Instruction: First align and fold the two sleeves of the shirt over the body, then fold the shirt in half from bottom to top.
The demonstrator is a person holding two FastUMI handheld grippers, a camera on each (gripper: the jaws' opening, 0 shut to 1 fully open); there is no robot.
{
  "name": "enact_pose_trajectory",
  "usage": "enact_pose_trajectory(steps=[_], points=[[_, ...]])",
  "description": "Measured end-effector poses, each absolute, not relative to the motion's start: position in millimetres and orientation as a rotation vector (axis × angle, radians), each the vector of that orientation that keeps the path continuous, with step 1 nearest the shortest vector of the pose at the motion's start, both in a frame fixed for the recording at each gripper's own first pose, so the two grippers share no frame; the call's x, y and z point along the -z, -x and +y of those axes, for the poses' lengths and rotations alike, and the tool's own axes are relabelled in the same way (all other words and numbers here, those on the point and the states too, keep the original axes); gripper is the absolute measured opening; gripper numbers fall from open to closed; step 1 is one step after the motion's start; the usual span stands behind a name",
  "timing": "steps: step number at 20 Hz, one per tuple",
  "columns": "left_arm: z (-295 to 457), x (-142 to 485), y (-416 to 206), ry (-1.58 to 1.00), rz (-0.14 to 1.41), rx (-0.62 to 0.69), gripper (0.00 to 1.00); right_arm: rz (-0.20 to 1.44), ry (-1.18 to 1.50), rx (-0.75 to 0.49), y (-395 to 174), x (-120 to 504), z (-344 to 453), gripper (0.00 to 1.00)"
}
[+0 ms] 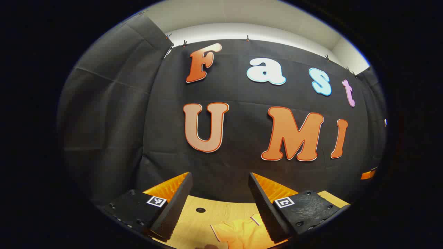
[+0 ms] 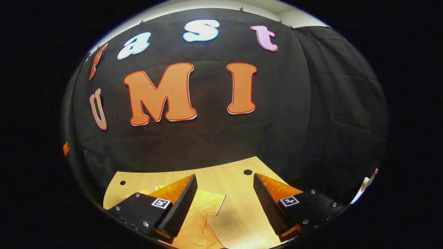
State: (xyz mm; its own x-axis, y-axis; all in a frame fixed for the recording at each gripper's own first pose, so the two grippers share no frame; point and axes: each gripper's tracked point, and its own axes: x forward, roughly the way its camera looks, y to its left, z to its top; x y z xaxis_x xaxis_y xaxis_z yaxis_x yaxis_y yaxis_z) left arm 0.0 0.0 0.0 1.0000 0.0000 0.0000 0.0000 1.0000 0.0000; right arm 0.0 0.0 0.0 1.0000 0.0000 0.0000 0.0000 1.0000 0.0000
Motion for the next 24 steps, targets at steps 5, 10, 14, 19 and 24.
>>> enact_pose_trajectory(steps=[5, 10, 14, 19, 24], points=[[2.5, 1.2, -1.5, -0.008, 0.001, -0.007, 0.98, 0.013, 0.002, -0.029, 1.6, 9.1, 0.8, 1.00], [-7.5, -0.1, -4.4, -0.009, -0.007, 0.018, 0.95, 0.046, -0.066, -0.069, 0.1, 11.4, 5.0, 0.98], [-11.8, 1.3, -6.5, -0.013, 0.000, 0.028, 0.95, 0.042, -0.027, -0.053, -3.7, 11.6, 1.8, 0.99], [-7.7, 9.5, -10.6, 0.002, 0.025, 0.023, 0.98, 0.031, 0.020, -0.071, -15.0, 3.2, 13.4, 0.98], [-0.9, 19.7, -13.1, 0.011, 0.049, 0.013, 0.97, 0.103, 0.016, -0.122, -37.3, 9.1, 32.3, 0.99]])
